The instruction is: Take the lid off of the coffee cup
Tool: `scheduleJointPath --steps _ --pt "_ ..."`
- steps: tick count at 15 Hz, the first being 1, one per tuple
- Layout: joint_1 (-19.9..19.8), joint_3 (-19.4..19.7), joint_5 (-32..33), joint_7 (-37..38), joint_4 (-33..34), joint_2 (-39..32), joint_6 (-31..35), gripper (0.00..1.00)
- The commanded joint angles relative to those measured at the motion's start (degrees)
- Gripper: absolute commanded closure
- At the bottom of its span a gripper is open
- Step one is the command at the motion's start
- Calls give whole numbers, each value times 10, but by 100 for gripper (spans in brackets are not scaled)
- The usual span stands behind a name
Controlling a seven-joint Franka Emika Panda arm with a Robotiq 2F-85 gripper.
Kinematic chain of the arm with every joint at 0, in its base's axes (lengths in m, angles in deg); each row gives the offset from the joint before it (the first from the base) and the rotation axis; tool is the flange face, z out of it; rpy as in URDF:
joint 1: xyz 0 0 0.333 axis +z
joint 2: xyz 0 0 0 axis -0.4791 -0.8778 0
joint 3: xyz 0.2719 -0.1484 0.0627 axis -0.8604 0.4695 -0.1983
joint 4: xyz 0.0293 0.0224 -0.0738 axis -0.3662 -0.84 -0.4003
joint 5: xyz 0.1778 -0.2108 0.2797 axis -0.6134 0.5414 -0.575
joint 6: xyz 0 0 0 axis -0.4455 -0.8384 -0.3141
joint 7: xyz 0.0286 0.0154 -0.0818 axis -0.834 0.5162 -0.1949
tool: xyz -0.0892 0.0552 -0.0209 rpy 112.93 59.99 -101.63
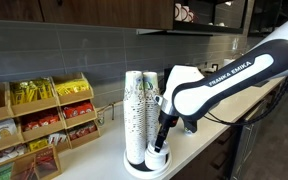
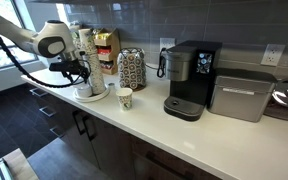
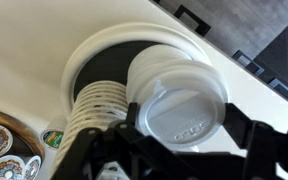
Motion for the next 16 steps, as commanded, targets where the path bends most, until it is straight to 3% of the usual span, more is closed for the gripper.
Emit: scheduleJointPath --steps 1,16 --pt "-9 -13 -3 10 -3 -6 26 17" --pt "-17 -20 16 17 -15 -14 60 16"
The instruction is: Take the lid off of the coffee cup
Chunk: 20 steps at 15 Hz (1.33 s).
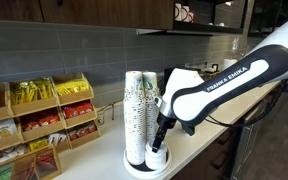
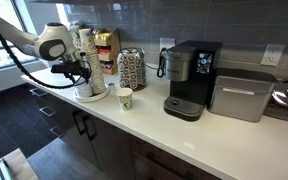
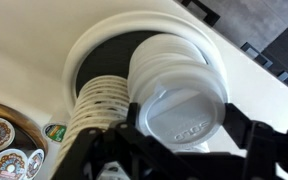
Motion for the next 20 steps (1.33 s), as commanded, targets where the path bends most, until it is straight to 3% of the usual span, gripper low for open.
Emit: scheduleJointPath --steps 1,16,20 --pt "-10 -9 15 13 -11 1 16 16" --pt "-12 -12 40 19 -19 -4 27 16" --pt "-12 -14 44 21 -22 -5 29 9"
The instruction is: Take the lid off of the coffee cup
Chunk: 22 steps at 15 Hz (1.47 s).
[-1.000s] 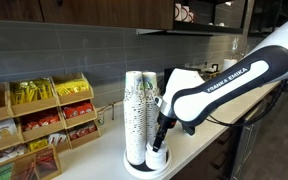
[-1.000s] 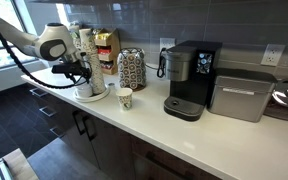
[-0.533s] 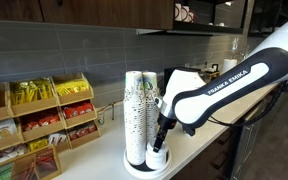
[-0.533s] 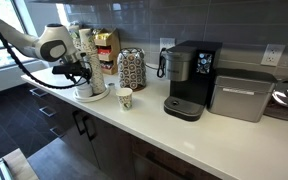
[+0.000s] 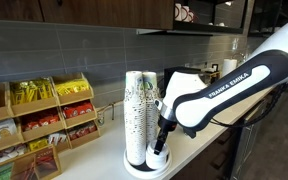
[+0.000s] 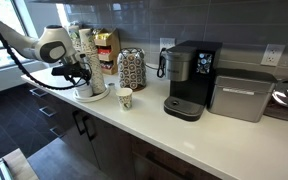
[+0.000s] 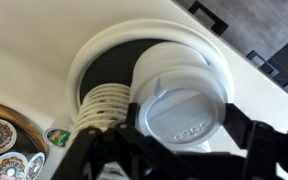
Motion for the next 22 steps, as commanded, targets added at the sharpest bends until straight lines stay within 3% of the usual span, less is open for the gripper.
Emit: scheduleJointPath --steps 1,4,14,20,22 --pt "-7 -10 13 15 -9 -2 14 6" --pt "-7 -11 13 15 -9 -3 14 0" --pt "-11 -8 2 7 -9 9 5 0" --pt "-29 14 -14 -18 -37 76 -36 0" --pt "-33 33 -37 -18 -46 118 -90 0"
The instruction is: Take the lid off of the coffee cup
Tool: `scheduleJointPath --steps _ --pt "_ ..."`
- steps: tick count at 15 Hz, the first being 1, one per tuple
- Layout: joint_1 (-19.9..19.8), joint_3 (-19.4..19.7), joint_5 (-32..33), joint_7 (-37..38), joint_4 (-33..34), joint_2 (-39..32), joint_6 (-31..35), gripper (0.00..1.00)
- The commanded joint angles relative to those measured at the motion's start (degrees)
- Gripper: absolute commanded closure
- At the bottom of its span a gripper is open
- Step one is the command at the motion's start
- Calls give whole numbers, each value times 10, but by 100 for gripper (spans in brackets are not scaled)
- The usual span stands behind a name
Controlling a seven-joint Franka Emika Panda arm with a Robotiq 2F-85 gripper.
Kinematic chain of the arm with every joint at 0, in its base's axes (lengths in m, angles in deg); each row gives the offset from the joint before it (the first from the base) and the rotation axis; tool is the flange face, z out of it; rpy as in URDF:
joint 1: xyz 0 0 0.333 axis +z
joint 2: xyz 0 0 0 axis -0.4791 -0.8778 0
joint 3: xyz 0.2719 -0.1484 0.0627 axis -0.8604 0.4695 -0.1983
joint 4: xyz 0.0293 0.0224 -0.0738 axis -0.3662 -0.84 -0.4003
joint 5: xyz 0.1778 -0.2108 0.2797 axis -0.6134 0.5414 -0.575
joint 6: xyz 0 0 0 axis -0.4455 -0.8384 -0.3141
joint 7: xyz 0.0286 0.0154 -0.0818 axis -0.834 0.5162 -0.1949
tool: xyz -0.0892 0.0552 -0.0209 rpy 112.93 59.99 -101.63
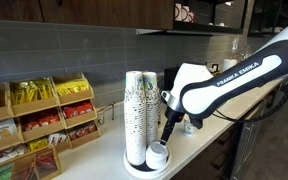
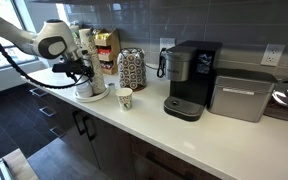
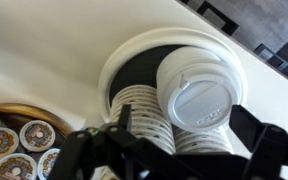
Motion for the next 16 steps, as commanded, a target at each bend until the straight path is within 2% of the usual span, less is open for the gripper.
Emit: scheduleJointPath --steps 1,3,6,11,12,16 --pt "-8 31 -41 -19 -38 94 -87 0" --pt "-19 48 -26 5 -44 141 -123 0" --pt "-24 77 -29 1 -42 199 -185 0" --pt "-14 124 -51 -42 -37 274 -273 0" --pt "-19 110 -35 -22 -19 240 -252 0" --pt "-18 120 -38 -29 -23 267 -270 0"
